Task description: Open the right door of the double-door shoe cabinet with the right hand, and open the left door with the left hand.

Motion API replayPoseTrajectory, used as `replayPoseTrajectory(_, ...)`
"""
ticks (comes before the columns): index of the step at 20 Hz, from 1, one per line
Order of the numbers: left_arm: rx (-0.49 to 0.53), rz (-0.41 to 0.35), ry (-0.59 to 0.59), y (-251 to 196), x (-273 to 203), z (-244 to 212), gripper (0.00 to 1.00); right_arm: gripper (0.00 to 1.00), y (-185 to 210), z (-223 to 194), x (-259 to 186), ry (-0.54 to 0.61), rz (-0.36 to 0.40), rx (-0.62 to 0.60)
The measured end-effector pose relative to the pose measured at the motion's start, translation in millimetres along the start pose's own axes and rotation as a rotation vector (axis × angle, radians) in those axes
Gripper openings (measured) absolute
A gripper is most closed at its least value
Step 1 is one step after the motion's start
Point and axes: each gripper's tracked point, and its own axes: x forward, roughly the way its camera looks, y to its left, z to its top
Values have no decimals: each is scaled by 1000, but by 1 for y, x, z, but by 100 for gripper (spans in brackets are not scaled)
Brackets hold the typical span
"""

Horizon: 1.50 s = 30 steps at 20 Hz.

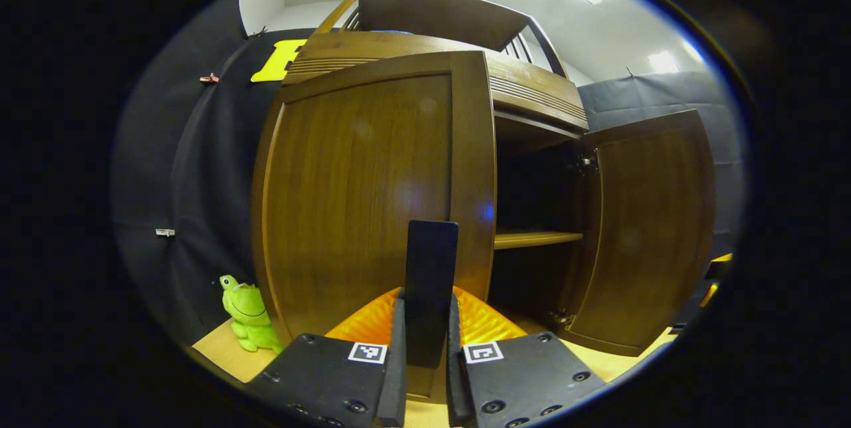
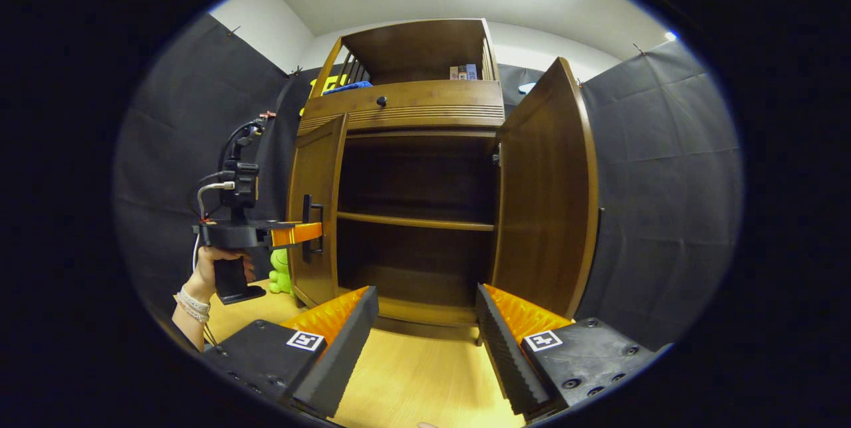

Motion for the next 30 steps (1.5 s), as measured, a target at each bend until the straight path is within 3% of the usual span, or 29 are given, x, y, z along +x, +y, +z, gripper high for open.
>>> replayPoseTrajectory(6,8,10,8,19,-38,1,28,92,31,2,-2,-14,61,4)
replayPoseTrajectory(16,40,94,4,63,-95,7,27,95,88,7,-1,-27,176,14)
replayPoseTrajectory(30,54,237,13,124,-139,11,13,92,140,8,7,-22,276,37)
